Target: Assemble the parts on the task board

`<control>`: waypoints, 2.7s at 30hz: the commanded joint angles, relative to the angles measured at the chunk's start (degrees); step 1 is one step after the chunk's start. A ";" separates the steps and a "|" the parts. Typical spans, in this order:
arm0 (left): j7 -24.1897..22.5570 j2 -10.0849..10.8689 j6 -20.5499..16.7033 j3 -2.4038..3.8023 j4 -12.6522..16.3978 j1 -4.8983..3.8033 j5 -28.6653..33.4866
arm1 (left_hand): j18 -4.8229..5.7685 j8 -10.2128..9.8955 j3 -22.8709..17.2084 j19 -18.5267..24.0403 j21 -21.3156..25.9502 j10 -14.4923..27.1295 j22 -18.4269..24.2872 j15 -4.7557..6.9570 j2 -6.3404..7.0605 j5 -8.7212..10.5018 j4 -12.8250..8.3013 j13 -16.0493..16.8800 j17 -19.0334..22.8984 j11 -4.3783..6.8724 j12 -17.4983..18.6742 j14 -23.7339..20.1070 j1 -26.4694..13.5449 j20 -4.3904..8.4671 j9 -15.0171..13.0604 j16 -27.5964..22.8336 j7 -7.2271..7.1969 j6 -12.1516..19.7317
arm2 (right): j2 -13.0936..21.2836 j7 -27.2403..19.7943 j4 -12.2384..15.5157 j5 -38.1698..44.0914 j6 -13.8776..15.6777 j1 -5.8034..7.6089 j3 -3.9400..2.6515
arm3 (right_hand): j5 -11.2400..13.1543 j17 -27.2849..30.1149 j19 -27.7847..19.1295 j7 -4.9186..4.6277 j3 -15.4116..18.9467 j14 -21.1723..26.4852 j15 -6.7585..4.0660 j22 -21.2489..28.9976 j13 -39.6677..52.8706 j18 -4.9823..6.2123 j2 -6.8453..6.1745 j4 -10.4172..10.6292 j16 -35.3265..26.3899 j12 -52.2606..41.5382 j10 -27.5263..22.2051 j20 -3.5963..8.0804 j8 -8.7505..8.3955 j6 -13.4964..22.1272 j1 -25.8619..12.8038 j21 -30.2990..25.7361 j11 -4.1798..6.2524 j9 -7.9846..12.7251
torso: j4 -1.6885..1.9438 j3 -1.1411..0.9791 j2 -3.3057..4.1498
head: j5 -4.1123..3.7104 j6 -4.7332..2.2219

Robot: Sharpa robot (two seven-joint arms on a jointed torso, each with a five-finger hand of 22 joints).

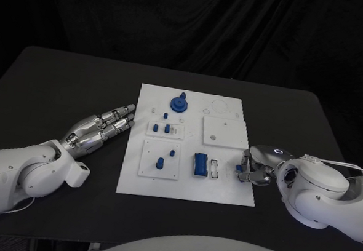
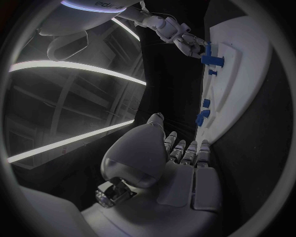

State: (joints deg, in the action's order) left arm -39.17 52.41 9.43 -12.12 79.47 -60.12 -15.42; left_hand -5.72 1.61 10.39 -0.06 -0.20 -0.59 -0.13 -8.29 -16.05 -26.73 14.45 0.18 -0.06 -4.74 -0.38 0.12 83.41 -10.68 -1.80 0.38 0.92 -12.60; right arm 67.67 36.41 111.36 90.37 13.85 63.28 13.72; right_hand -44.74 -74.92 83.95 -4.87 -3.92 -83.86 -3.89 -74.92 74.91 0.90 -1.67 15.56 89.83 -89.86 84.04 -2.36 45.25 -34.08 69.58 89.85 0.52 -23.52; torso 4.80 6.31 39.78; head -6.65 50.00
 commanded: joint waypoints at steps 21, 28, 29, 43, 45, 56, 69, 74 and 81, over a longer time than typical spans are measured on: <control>-4.41 -0.24 0.90 0.02 -0.10 0.22 0.24 | -0.72 0.29 -0.88 -0.01 0.14 -0.53 0.06 -0.53 -0.09 -0.24 -0.73 0.21 0.06 -0.37 0.01 -0.12 0.43 -0.54 -0.12 -0.38 0.91 -0.40 | 0.17 -1.89 1.10 -29.36 13.91 -0.15 0.43 | 4.93 -12.46 5.02 -0.14 -14.08 -5.60 0.87 -14.38 15.09 -0.37 -1.95 -7.28 -0.71 -0.14 5.96 -0.98 -6.83 -9.56 6.94 -1.57 -1.18 1.52 | 0.02 0.03 -0.02 | 0.66 0.00; -4.35 -0.28 0.99 0.02 -0.17 0.27 0.24 | -0.72 0.29 -0.88 -0.01 0.14 -0.53 0.06 -0.53 -0.09 -0.24 -0.73 0.21 0.06 -0.37 0.01 -0.12 0.43 -0.54 -0.12 -0.38 0.91 -0.40 | 0.37 -5.43 2.17 -42.70 18.15 2.21 0.42 | 5.50 -11.76 4.76 0.06 -14.11 -5.47 0.73 -14.19 15.09 -0.22 -2.10 -7.72 -0.94 -0.14 5.96 -0.85 -6.57 -9.95 6.43 -2.03 -1.02 0.94 | 0.01 0.02 0.02 | 0.65 0.00; -4.35 -0.29 0.99 0.02 -0.18 0.27 0.24 | -0.72 0.29 -0.92 -0.02 0.14 -0.58 0.05 -0.56 -0.11 -0.23 -0.74 0.23 0.06 -0.42 -0.01 -0.12 0.42 -0.56 -0.12 -0.38 0.94 -0.41 | 0.38 -5.84 2.26 -44.32 18.52 2.72 0.42 | 5.52 -11.79 4.73 0.09 -14.12 -5.48 0.71 -14.17 15.09 -0.21 -2.10 -7.78 -0.93 -0.14 5.96 -0.84 -6.53 -9.99 6.39 -2.08 -1.00 0.87 | 0.03 0.03 0.01 | 0.68 0.00; -4.19 -0.29 1.01 0.02 -0.12 0.29 0.24 | -0.72 0.30 -0.95 -0.02 0.13 -0.65 0.05 -0.59 -0.10 -0.21 -0.76 0.25 0.06 -0.46 -0.02 -0.12 0.40 -0.58 -0.12 -0.38 0.97 -0.44 | -0.85 -9.16 1.39 -60.34 18.47 5.39 0.42 | 7.41 -11.58 4.74 0.37 -13.86 -5.45 0.45 -14.17 15.09 -0.21 -1.94 -7.93 -1.00 -0.14 5.96 -0.57 -6.32 -9.76 4.80 -2.07 -0.72 -0.20 | 0.01 0.03 0.03 | 1.22 0.00; -4.17 -0.30 1.00 0.02 -0.12 0.29 0.24 | -0.72 0.30 -0.95 -0.02 0.13 -0.65 0.05 -0.59 -0.10 -0.21 -0.76 0.25 0.06 -0.46 -0.02 -0.12 0.40 -0.58 -0.12 -0.38 0.97 -0.44 | -1.19 -9.05 1.08 -62.15 17.93 5.44 0.42 | 7.53 -11.53 4.72 0.37 -13.84 -5.44 0.44 -14.15 15.09 -0.20 -1.91 -7.90 -1.01 -0.14 5.96 -0.56 -6.35 -9.68 4.66 -2.11 -0.72 -0.26 | 0.02 0.04 0.03 | 1.20 0.00; -4.15 -0.39 1.02 0.02 -0.12 0.30 0.24 | -0.71 0.30 -0.95 -0.03 0.13 -0.66 0.04 -0.63 -0.05 -0.19 -0.79 0.25 0.06 -0.47 -0.03 -0.12 0.37 -0.61 -0.13 -0.38 1.00 -0.48 | -2.62 -7.71 -0.42 -65.07 15.60 5.30 0.44 | 8.62 -11.26 4.53 0.30 -13.62 -5.39 0.46 -14.03 15.09 -0.10 -1.78 -7.71 -1.10 -0.14 5.96 -0.54 -6.69 -9.10 3.63 -2.43 -0.77 -0.60 | 0.00 0.03 0.02 | 1.19 0.00; -4.03 -0.61 1.27 0.02 -0.29 0.30 0.24 | -0.71 0.30 -0.96 -0.02 0.13 -0.66 0.05 -0.65 -0.02 -0.19 -0.81 0.25 0.06 -0.47 -0.02 -0.12 0.36 -0.62 -0.13 -0.38 1.01 -0.48 | -4.59 -7.80 -1.77 -65.30 15.24 5.00 0.44 | 8.98 -11.18 4.51 0.25 -13.61 -5.38 0.48 -14.01 15.09 -0.09 -1.69 -7.70 -1.13 -0.14 5.96 -0.55 -6.88 -8.81 3.40 -2.46 -0.80 -0.69 | 0.00 0.02 0.01 | 1.12 0.00; -3.89 -0.65 1.44 0.02 -0.37 0.31 0.24 | -0.71 0.30 -0.96 -0.02 0.13 -0.66 0.05 -0.65 -0.02 -0.19 -0.81 0.25 0.06 -0.47 -0.02 -0.12 0.36 -0.62 -0.13 -0.38 1.01 -0.48 | -5.31 -7.70 -2.18 -65.30 14.87 4.97 0.44 | 9.24 -11.10 4.46 0.16 -13.62 -5.36 0.51 -13.98 15.09 -0.07 -1.60 -7.70 -1.15 -0.14 5.96 -0.57 -7.11 -8.45 3.22 -2.54 -0.86 -0.74 | 0.03 0.02 0.06 | 1.04 0.00; -3.88 -0.64 1.48 0.02 -0.44 0.37 0.24 | -0.71 0.30 -0.96 -0.02 0.13 -0.66 0.05 -0.65 -0.02 -0.19 -0.81 0.25 0.06 -0.47 -0.02 -0.12 0.36 -0.62 -0.13 -0.38 1.01 -0.48 | -5.96 -7.08 -2.60 -65.30 13.74 4.94 0.44 | 11.12 -11.02 4.36 -0.14 -13.48 -5.35 0.72 -13.91 15.09 -0.02 -1.46 -7.79 -1.18 -0.14 5.96 -0.72 -7.79 -7.66 2.63 -2.72 -1.12 -0.89 | 0.11 0.02 0.03 | 1.12 0.00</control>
State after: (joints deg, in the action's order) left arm -39.40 51.87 10.22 -12.07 79.00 -59.92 -15.41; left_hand -5.72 1.61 9.60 0.07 -0.20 -0.90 -0.13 -8.50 -16.05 -26.72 13.66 0.35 -0.09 -5.21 -0.38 -0.09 83.41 -10.96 -1.84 0.38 1.44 -13.12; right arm 61.77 28.67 108.83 25.30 29.14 68.37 14.16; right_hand -33.83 -74.91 83.85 -4.96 -17.77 -84.15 -3.16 -74.92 74.92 0.90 -3.17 7.66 88.95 -89.85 84.14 -3.08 37.65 -42.26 72.79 87.35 -0.63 -24.50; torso 4.80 6.32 39.80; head -5.55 50.00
